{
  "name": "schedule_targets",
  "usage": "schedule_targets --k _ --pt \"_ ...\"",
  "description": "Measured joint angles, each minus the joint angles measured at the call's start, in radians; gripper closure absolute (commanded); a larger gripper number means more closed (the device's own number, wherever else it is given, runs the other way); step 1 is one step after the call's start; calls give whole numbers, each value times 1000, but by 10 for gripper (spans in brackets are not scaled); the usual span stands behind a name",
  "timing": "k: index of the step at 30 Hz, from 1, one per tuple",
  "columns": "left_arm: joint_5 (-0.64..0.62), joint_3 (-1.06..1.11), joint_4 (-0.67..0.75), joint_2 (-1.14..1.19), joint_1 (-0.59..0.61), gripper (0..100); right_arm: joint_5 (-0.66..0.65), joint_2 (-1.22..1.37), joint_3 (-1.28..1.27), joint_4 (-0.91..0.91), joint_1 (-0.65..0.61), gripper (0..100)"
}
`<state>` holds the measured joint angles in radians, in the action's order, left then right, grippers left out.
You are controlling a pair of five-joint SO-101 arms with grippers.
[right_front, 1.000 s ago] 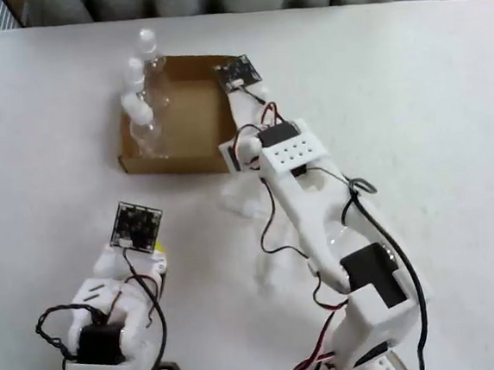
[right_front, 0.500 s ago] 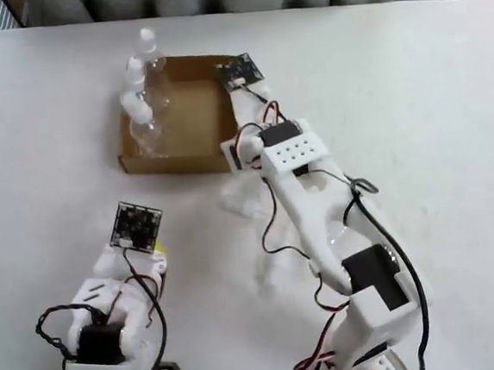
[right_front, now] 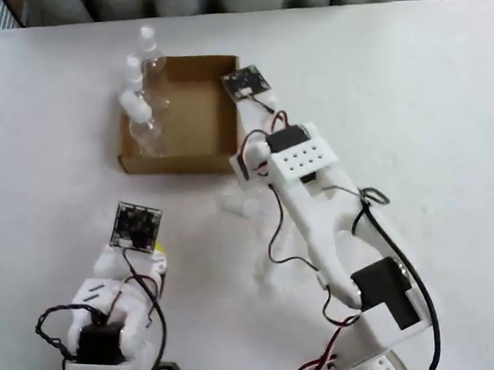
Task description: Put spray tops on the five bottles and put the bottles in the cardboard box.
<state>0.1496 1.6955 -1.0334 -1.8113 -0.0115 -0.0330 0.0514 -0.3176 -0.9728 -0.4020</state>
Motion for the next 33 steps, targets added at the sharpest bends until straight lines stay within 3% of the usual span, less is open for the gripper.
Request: schedule_targets --k 16,24,33 --pt "0 0 0 0 0 978 0 0 -270 376 0 724" --pt "0 0 0 0 0 978 0 26 -275 427 0 922" --pt "0 0 0 0 0 978 2 91 -215 431 26 964"
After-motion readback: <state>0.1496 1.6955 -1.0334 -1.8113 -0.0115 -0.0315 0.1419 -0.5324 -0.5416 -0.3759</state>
